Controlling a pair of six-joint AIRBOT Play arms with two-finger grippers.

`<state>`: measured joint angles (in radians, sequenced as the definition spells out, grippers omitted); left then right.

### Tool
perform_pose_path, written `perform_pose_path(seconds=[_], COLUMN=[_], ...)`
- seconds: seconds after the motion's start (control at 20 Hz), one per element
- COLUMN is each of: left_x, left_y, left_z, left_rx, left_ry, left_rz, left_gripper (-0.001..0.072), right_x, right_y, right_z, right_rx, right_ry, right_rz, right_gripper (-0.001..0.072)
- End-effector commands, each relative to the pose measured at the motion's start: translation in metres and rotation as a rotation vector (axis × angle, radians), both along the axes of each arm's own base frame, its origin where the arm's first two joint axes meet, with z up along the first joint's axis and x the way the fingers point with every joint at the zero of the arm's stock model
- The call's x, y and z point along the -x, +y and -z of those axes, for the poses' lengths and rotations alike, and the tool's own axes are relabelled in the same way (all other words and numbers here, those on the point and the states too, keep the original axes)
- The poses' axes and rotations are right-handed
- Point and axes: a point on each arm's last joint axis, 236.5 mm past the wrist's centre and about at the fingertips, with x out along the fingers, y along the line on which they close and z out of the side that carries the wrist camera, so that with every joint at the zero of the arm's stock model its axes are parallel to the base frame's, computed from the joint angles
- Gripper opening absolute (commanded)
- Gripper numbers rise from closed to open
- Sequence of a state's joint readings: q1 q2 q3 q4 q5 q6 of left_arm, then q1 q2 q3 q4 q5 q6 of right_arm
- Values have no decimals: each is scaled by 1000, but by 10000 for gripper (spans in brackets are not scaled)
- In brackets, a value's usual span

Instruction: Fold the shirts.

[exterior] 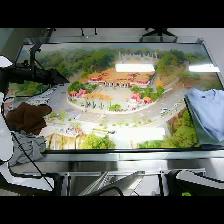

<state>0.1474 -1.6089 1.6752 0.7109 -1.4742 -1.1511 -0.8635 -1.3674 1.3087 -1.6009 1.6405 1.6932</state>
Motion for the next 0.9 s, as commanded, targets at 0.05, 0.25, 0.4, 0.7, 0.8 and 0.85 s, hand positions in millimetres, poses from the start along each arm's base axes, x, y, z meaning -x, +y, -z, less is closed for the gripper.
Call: perform_pose_path(seconds=[0.05, 0.25, 0.4, 0.7, 0.8, 0.85], left_x=[0, -1, -6, 14, 43, 60], left_y=[0, 0, 1, -6, -13, -16], left_z=[0, 0, -13, -73, -66, -57], left_rx=[-2, 0, 4, -6, -23, -41], left_ry=[2, -1, -28, -76, -48, -29], left_rz=[0, -3, -14, 1, 20, 23], left_gripper=[16, 16, 16, 15, 15, 15], right_x=[14, -3, -40, -98, -88, -78], right_y=[-16, -7, 23, 134, 173, 194], right_z=[6, -1, -22, -65, -67, -62], right_rx=[63, 49, 17, 21, 80, 90], right_ry=[58, 16, -62, -229, -237, -244], right_rz=[-11, -22, -57, -403, -549, -608], right_gripper=[709, 703, 536, 17, 16, 17])
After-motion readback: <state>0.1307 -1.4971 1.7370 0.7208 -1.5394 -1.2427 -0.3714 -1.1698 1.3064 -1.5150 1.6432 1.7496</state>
